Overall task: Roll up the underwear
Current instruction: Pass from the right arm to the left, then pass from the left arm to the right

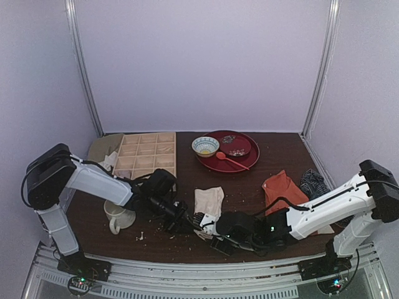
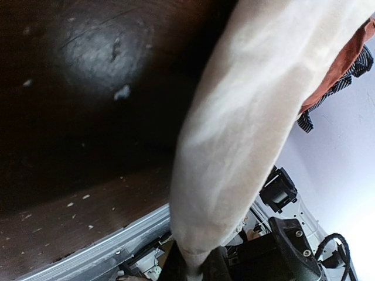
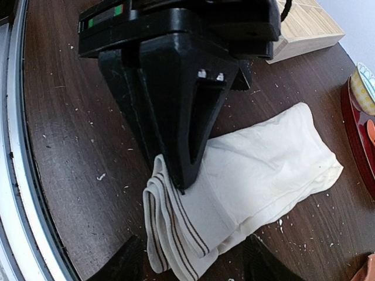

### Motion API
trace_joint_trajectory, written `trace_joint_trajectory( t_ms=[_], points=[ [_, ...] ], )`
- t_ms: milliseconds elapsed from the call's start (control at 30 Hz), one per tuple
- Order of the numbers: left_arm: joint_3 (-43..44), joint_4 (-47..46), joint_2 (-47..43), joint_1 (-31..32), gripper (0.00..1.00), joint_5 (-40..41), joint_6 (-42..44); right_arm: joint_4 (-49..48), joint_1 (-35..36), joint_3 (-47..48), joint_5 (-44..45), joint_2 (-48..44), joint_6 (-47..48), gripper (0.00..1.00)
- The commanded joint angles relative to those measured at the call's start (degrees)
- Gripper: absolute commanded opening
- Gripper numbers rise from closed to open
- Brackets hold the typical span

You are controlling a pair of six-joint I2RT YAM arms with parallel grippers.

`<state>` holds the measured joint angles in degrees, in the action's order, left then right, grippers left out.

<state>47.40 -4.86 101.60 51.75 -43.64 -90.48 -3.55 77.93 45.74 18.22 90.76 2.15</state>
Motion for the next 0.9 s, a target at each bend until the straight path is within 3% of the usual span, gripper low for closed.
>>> trace_joint_trajectory(
  t_ms=[0,400,867],
  points=[
    [0.6,-0.8,0.3,-0.5,0.0,-1.4,0.6,-2.2,0.4,2.3,1.7,1.8,3.0,0.57],
    [0.6,-2.0,1.0,-1.1,0.0,-1.6,-0.1,-3.9,0.5,3.4,1.8,7.4,4.9,0.63],
    [0.3,-2.6,1.0,-1.5,0.0,-1.9,-0.6,-5.5,0.5,3.4,6.3,9.4,5.0,0.59]
  ],
)
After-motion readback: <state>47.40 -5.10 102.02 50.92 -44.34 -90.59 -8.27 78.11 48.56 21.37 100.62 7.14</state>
